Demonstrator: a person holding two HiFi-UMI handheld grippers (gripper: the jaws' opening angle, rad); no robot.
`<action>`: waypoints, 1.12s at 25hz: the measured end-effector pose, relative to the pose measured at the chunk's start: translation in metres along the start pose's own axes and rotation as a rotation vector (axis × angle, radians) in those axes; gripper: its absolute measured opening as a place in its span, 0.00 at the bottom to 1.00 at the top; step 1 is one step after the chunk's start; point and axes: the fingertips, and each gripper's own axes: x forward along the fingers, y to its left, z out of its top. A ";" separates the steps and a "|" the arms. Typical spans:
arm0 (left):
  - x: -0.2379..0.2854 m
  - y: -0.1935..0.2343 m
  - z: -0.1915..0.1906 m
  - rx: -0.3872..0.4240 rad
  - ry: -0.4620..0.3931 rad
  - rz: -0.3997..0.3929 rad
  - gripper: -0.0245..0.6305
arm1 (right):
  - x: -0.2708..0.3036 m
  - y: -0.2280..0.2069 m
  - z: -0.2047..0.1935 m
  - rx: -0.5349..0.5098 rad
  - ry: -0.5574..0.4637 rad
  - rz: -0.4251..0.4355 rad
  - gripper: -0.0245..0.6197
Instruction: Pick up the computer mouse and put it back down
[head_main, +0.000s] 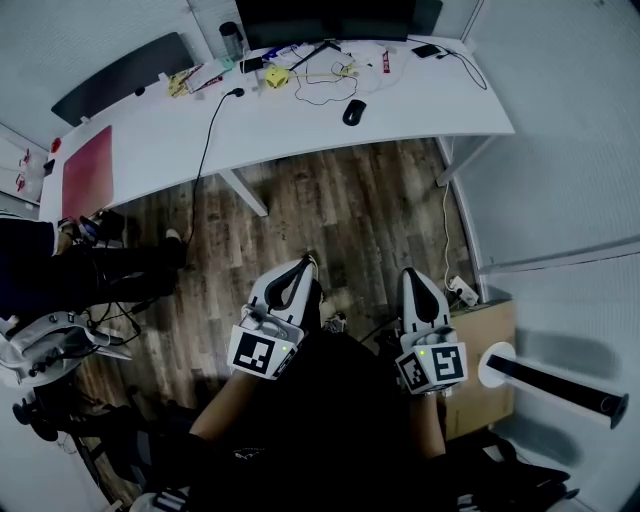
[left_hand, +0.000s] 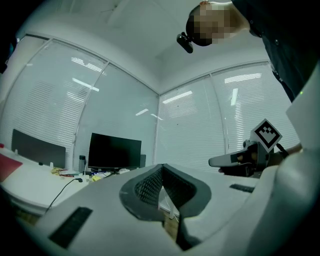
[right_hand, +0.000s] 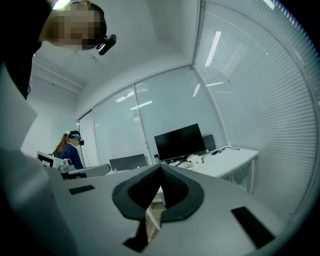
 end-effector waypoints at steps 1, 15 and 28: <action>0.005 0.001 -0.001 0.004 0.003 -0.005 0.05 | 0.003 -0.003 -0.001 0.001 0.001 -0.001 0.04; 0.130 0.023 0.003 -0.035 -0.031 -0.100 0.05 | 0.066 -0.073 0.024 -0.010 0.005 -0.094 0.04; 0.235 0.099 0.013 -0.060 -0.033 -0.140 0.05 | 0.188 -0.108 0.062 -0.030 -0.004 -0.127 0.04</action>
